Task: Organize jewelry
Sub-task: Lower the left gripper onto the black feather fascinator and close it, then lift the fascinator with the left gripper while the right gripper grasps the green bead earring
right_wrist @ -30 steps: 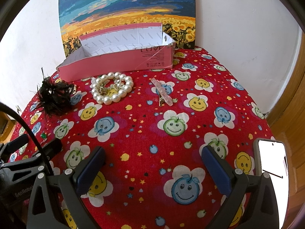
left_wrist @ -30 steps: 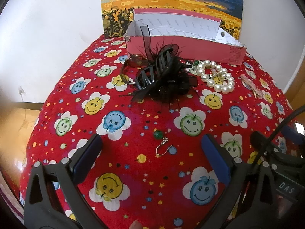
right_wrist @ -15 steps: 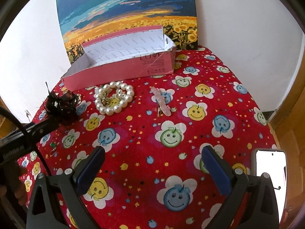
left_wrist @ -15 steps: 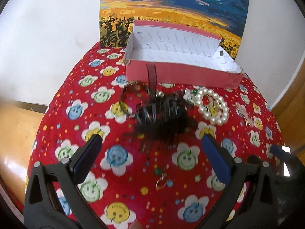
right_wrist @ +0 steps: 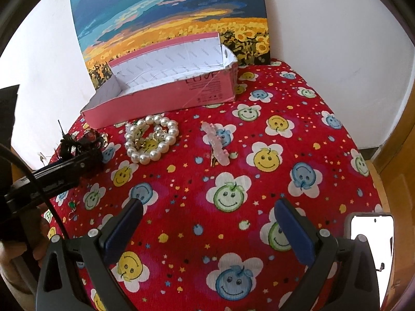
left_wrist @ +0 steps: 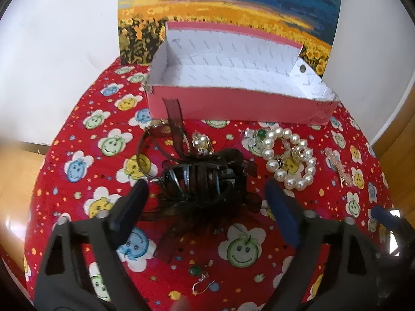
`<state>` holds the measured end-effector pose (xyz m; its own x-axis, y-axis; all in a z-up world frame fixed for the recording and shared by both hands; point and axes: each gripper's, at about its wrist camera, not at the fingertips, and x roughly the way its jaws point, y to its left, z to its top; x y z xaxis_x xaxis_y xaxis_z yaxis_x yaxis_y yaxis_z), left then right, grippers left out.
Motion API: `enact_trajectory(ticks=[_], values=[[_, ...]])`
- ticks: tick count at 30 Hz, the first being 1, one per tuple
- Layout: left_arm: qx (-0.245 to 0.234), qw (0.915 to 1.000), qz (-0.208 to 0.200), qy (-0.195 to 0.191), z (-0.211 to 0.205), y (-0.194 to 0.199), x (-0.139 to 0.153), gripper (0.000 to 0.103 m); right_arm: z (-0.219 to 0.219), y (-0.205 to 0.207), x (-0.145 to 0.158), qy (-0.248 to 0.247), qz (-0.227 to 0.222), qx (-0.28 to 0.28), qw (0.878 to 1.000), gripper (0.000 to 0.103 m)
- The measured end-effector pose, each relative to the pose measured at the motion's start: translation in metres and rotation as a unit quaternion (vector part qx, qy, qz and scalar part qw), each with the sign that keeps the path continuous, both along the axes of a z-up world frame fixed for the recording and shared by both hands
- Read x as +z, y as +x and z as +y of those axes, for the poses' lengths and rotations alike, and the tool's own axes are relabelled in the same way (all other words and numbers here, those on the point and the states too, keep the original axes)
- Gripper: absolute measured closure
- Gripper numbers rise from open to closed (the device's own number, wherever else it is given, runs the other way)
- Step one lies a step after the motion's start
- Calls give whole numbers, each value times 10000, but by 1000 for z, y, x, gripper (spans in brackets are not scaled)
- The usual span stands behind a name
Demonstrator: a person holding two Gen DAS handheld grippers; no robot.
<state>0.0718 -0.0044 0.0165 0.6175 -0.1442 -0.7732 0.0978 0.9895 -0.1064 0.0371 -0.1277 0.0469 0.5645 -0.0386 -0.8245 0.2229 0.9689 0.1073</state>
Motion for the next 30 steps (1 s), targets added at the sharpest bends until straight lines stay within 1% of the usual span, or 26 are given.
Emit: enact_trajectory(ticks=[1,3,7,10,18,26,30], values=[[-4,10000,58,-12,0,2,-2,35,0,1,0,11,2,3,10000,0],[12,9999,95,57,-1,3,-6,38,0,1,0,-7,3,-4,10000,0],[-51,9999,-8,106,-2,1,-5,39,-1,2,-1,-1,-4,-15,10000,0],[-92,9999,-109,3,0,-3,0,40,-1,2,0,-1,-3,1,10000,0],[-117,9990,-424,-85,10,-20,24,40,7,-1,6,-33,-48,19,10000,0],[124,9985,-529,-103,38,-36,36,40,22,4,15,-59,-96,145,9998,0],[323,9980,-526,-145,61,-41,36,39,36,11,20,87,-118,347,9993,0]])
